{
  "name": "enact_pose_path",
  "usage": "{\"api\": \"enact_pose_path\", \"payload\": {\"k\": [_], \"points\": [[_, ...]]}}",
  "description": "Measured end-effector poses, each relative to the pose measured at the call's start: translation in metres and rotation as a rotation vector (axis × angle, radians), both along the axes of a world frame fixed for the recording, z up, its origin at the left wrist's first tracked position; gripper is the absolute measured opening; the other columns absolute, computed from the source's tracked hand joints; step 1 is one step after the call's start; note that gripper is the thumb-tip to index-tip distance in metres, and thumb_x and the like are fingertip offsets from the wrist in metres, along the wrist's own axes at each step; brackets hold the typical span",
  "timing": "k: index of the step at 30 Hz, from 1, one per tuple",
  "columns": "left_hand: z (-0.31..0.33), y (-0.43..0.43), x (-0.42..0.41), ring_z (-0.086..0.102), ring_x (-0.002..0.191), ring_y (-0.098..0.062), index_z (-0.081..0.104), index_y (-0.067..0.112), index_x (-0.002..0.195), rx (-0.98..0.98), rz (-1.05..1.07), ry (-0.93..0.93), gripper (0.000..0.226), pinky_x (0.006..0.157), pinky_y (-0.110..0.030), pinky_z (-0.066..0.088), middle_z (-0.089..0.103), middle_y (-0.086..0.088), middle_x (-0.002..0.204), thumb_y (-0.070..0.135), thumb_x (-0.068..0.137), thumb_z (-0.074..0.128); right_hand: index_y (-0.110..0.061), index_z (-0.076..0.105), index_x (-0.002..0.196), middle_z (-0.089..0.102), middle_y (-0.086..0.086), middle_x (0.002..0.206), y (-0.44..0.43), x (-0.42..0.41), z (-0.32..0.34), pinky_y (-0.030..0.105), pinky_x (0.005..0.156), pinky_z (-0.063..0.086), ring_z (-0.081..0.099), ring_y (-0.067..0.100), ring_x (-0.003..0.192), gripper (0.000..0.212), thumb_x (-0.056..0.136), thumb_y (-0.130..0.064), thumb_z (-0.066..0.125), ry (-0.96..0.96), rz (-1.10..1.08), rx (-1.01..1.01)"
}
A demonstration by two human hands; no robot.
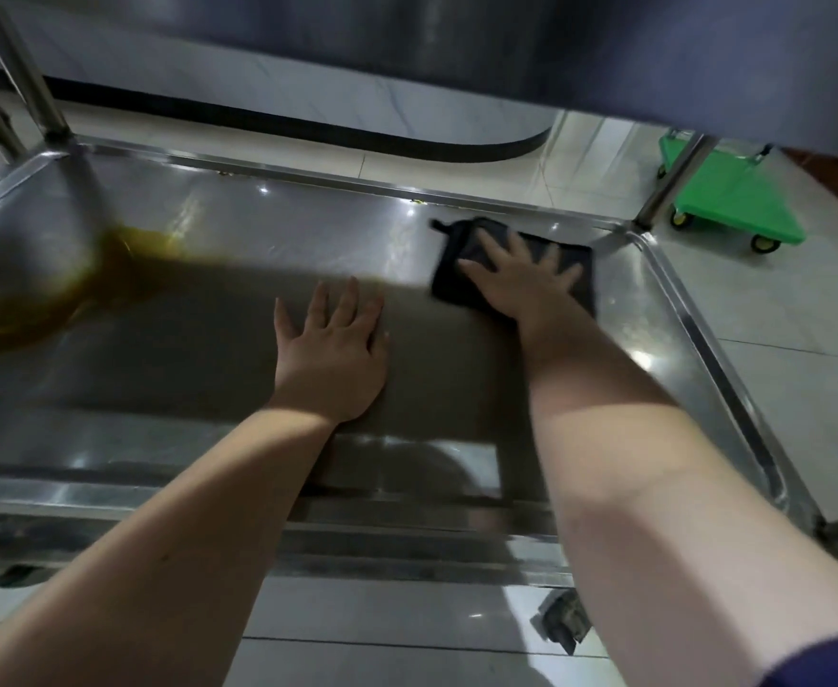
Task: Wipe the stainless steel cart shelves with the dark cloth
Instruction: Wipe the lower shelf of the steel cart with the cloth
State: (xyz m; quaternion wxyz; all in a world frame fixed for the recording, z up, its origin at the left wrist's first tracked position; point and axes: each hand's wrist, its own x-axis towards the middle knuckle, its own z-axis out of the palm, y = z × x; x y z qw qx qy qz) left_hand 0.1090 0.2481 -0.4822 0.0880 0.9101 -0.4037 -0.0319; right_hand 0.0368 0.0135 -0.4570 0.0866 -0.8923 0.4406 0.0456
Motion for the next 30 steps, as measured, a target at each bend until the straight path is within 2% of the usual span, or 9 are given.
{"api": "enact_pose_path", "payload": {"k": [3,5,9,12,16,21,24,26,30], "points": [[-0.001,0.0,0.002,-0.005,0.152,-0.023,0.005,0.036,0.157,0.004,0.014,-0.006,0.058,0.118,-0.06,-0.007,-0.004,0.007,0.166,0.048,0.102,0.021,-0.056,0.004,0.151,-0.003,-0.013,0.165,0.035,0.03,-0.002,0.07,0.112,-0.006,-0.009,0.042,0.149,0.067,0.09,-0.078,0.022,0.036,0.235,-0.035],[0.0,0.0,0.001,-0.005,0.152,-0.023,0.005,0.037,0.157,0.01,0.019,0.004,0.058,0.118,-0.058,-0.008,-0.005,0.008,0.166,0.048,0.102,0.02,-0.057,0.005,0.15,-0.001,-0.014,0.165,0.03,0.014,-0.003,0.07,0.112,-0.005,-0.007,0.038,0.15,0.066,0.09,-0.078,0.023,0.036,0.269,-0.058],[0.003,-0.004,0.001,-0.005,0.152,-0.023,0.009,0.033,0.157,0.013,0.022,0.011,0.057,0.118,-0.059,-0.007,-0.001,0.007,0.166,0.046,0.103,0.02,-0.06,0.01,0.148,0.001,-0.019,0.164,-0.034,-0.072,-0.003,0.069,0.113,-0.005,-0.004,0.032,0.151,0.064,0.089,-0.079,0.025,-0.004,0.034,-0.026],[0.003,-0.006,0.0,-0.005,0.152,-0.024,0.008,0.033,0.157,0.03,0.014,0.012,0.057,0.117,-0.06,-0.007,-0.002,0.006,0.166,0.046,0.103,0.019,-0.058,0.011,0.149,-0.001,-0.017,0.164,-0.062,-0.127,-0.005,0.067,0.114,-0.007,-0.005,0.033,0.151,0.075,0.081,-0.089,0.011,0.076,-0.108,-0.001],[0.003,-0.006,-0.002,-0.004,0.152,-0.026,0.009,0.032,0.157,0.047,0.011,0.01,0.056,0.117,-0.061,-0.007,-0.001,0.005,0.166,0.046,0.104,0.019,-0.055,0.008,0.151,-0.002,-0.015,0.165,-0.027,-0.109,-0.001,0.07,0.111,-0.008,-0.007,0.041,0.149,0.071,0.087,-0.08,0.026,0.01,-0.222,0.038],[0.006,-0.007,-0.002,-0.005,0.152,-0.026,0.009,0.032,0.158,0.073,0.014,0.018,0.056,0.116,-0.062,-0.007,-0.002,0.006,0.166,0.043,0.103,0.019,-0.056,0.005,0.151,-0.005,-0.016,0.164,0.07,-0.049,-0.008,0.071,0.111,-0.008,-0.01,0.04,0.149,0.069,0.089,-0.079,0.026,-0.012,0.153,-0.003],[0.006,-0.006,-0.002,-0.006,0.152,-0.025,0.006,0.032,0.158,0.076,0.012,0.024,0.057,0.117,-0.061,-0.007,-0.002,0.007,0.166,0.041,0.103,0.019,-0.058,0.007,0.149,-0.002,-0.018,0.164,0.08,-0.056,-0.011,0.069,0.113,-0.008,-0.008,0.036,0.15,0.065,0.09,-0.077,0.026,-0.017,0.239,-0.052],[0.007,-0.006,-0.001,-0.006,0.152,-0.025,0.008,0.032,0.157,0.071,0.007,0.026,0.056,0.117,-0.061,-0.008,-0.004,0.007,0.166,0.043,0.104,0.019,-0.061,0.006,0.148,-0.002,-0.021,0.163,0.059,-0.078,-0.011,0.068,0.113,-0.006,-0.006,0.034,0.151,0.063,0.09,-0.078,0.025,0.006,0.187,-0.075],[0.005,-0.007,-0.001,-0.006,0.152,-0.025,0.01,0.033,0.157,0.052,-0.004,0.018,0.055,0.117,-0.061,-0.007,-0.004,0.007,0.166,0.044,0.103,0.019,-0.061,0.005,0.147,-0.002,-0.021,0.163,0.002,-0.15,-0.004,0.064,0.116,-0.006,-0.006,0.034,0.151,0.061,0.092,-0.074,0.027,0.065,-0.087,-0.022]]}}
